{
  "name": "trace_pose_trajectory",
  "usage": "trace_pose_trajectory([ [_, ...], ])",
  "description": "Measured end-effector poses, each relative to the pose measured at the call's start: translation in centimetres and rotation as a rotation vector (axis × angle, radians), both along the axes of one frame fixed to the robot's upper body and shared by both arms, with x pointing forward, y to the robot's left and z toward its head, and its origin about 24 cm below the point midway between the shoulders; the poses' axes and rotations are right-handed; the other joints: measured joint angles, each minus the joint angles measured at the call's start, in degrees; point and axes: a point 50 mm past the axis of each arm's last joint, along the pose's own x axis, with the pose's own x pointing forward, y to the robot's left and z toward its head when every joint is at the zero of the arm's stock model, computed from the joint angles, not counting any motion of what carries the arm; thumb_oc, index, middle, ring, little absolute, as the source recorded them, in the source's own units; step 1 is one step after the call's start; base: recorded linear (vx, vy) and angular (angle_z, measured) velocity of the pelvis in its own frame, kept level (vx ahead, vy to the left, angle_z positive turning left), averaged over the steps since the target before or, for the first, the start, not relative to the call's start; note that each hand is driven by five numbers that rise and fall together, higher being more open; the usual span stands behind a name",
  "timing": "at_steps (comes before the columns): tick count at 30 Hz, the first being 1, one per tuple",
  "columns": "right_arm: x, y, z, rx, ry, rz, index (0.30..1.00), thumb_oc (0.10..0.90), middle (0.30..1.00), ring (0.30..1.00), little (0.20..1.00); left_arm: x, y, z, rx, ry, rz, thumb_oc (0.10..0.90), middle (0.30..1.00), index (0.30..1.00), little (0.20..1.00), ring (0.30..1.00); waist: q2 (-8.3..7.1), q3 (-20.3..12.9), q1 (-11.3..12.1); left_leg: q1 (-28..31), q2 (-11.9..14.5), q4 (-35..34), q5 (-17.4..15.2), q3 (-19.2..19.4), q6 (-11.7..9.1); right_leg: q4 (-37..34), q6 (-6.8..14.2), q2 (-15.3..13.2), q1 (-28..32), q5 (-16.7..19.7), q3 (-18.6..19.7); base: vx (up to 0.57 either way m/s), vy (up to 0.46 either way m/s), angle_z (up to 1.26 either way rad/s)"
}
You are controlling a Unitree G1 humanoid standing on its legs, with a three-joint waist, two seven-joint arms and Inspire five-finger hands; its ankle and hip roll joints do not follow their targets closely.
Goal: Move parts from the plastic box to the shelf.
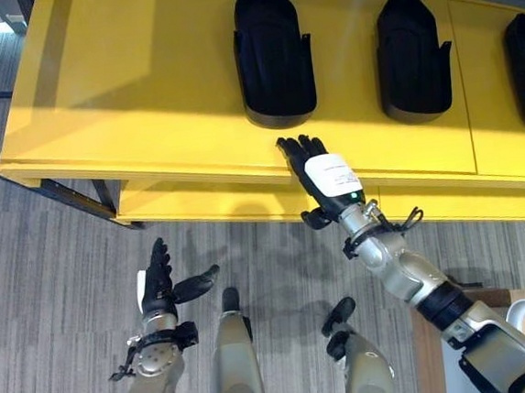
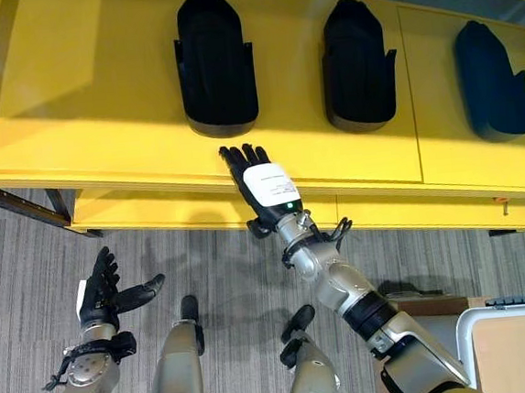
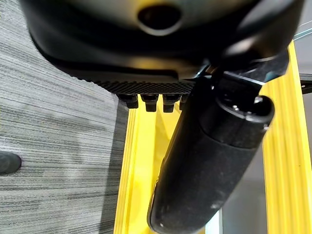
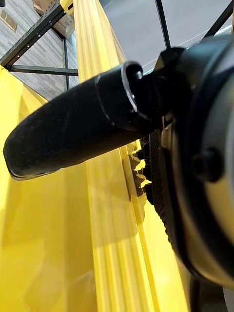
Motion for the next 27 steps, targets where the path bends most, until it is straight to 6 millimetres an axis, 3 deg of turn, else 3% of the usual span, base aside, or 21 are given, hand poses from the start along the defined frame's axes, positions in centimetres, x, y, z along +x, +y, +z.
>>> trace_pose_trajectory([
  [27, 1.7, 0.3, 1.9, -0.006, -0.035, -0.023, 1.000, 0.900, 1.000, 1.000, 1.000, 0.0, 0.1, -0.1, -0.030, -0.002, 0.009, 0.900, 1.000, 1.000, 1.000, 1.000, 0.10, 0.0, 1.8, -1.4, -0.6, 0.1, 0.2, -1.2, 0.2, 0.2, 0.0, -0.4, -0.2, 0.0, -1.3, 0.00, 0.002, 0.02],
])
